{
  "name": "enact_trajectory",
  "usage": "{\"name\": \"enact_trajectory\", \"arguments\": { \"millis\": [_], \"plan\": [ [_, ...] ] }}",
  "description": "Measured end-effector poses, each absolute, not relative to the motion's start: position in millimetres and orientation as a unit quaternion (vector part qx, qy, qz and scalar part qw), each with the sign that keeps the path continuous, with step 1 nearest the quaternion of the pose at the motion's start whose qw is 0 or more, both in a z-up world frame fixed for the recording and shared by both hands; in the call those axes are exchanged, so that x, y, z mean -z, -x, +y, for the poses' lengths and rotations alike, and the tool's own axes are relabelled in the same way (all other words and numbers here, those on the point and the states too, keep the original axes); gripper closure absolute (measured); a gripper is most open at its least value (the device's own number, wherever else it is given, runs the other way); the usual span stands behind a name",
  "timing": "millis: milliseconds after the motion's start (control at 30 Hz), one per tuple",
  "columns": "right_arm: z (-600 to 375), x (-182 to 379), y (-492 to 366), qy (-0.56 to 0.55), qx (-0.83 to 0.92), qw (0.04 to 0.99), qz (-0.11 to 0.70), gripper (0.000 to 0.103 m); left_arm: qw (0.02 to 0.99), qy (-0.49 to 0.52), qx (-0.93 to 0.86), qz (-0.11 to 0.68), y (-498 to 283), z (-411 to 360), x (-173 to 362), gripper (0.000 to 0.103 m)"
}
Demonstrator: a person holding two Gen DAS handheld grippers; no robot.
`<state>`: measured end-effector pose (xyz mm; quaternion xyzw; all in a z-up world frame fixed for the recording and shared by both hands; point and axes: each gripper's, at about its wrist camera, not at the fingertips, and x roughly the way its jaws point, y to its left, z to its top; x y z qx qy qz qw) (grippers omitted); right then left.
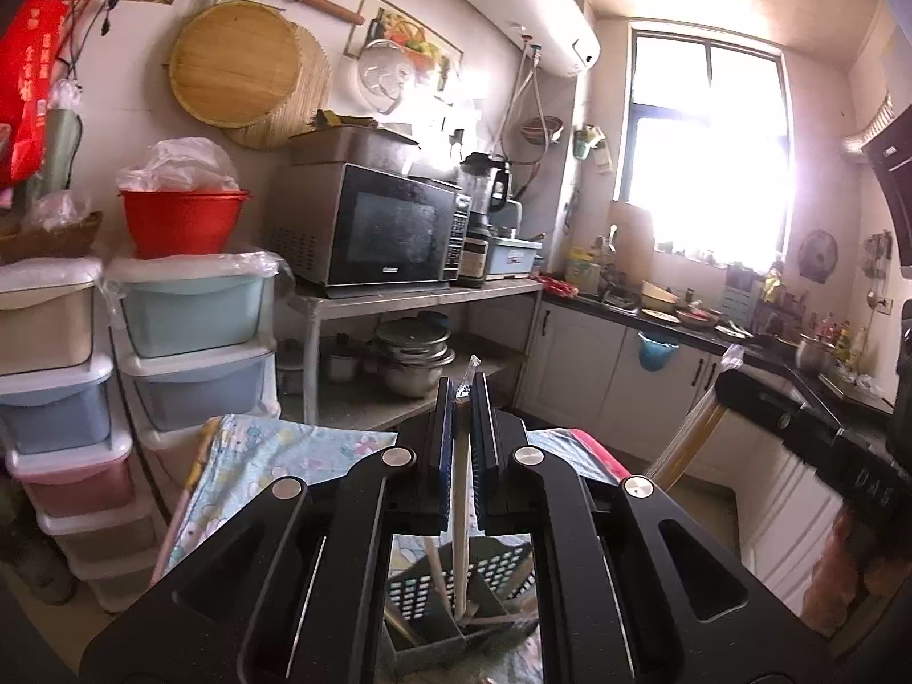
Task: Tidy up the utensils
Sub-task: 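Raise the chopstick upright above the green caddy with the right gripper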
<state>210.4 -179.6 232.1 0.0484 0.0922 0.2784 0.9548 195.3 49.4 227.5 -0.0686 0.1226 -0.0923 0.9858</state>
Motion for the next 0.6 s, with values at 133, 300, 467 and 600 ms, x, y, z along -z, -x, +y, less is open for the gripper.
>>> {"name": "enact_trajectory", "arguments": {
  "millis": [133,300,467,600],
  "plan": [
    [-179.7,-233.1,-222.8,-0.046,-0.262,0.960,0.087,0.098,0.985,0.074,0.085,0.127,-204.2,55.4,-220.1,0.100],
    [-183.0,-225.5,-240.0,-0.052,-0.247,0.963,0.093,0.098,0.985,0.076,0.079,0.131,-211.8,57.8,-208.5,0.100],
    [-182.9,-214.6,-253.9,-0.046,-0.227,0.968,0.097,0.098,0.984,0.080,0.077,0.142,-222.3,56.8,-196.1,0.100],
    [-184.4,-202.5,-267.0,-0.049,-0.219,0.969,0.106,0.098,0.982,0.084,0.079,0.151,-228.0,57.1,-186.7,0.100]
  ]
}}
